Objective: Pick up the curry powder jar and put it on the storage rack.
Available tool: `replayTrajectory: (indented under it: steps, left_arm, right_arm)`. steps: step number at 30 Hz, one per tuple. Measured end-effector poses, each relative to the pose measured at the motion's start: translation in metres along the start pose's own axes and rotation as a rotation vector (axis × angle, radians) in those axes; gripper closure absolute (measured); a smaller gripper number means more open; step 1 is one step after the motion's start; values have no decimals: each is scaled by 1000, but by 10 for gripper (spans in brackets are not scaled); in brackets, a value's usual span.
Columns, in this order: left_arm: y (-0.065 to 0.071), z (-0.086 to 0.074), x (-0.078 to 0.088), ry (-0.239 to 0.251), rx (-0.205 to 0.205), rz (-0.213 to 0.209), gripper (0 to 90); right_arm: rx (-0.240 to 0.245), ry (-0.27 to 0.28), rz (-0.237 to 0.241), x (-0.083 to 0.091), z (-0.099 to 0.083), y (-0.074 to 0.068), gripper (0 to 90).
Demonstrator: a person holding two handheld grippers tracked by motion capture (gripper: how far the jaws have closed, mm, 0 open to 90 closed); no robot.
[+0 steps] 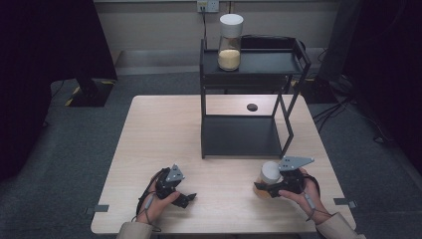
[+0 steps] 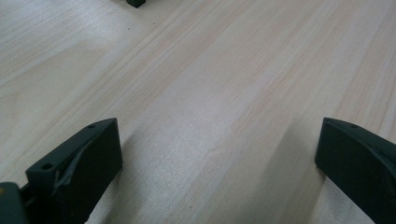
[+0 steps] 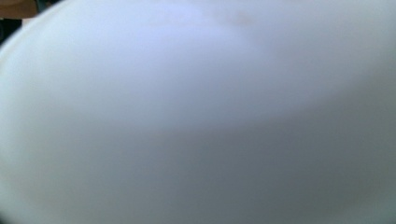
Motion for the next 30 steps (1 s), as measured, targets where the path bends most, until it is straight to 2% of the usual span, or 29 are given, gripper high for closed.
replayTrajectory:
  steps: [3, 6, 11, 17, 30]
  left_arm:
    - [0, 0, 0, 0, 0, 0, 0]
    - [0, 0, 0, 0, 0, 0, 0]
    - [0, 0, 0, 0, 0, 0, 0]
    - [0, 0, 0, 0, 0, 0, 0]
    - [0, 0, 0, 0, 0, 0, 0]
  right_arm:
    - [-2, 6, 8, -4, -1, 1, 303]
    - [11, 8, -2, -5, -1, -1, 320]
    - [2, 13, -16, -5, -1, -3, 326]
    - [-4, -20, -15, -8, 10, -1, 329]
    - [-39, -30, -13, -3, 32, 10, 330]
Point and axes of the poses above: each handheld gripper's, and its own axes: x roughly backward along the jaws, z roughly out of its top, y roughly to its right, the point moved 1 cm from there along -x, roughly forward along the jaws, and after that the axes turned 9 degrees about z, right-handed, at the moved point
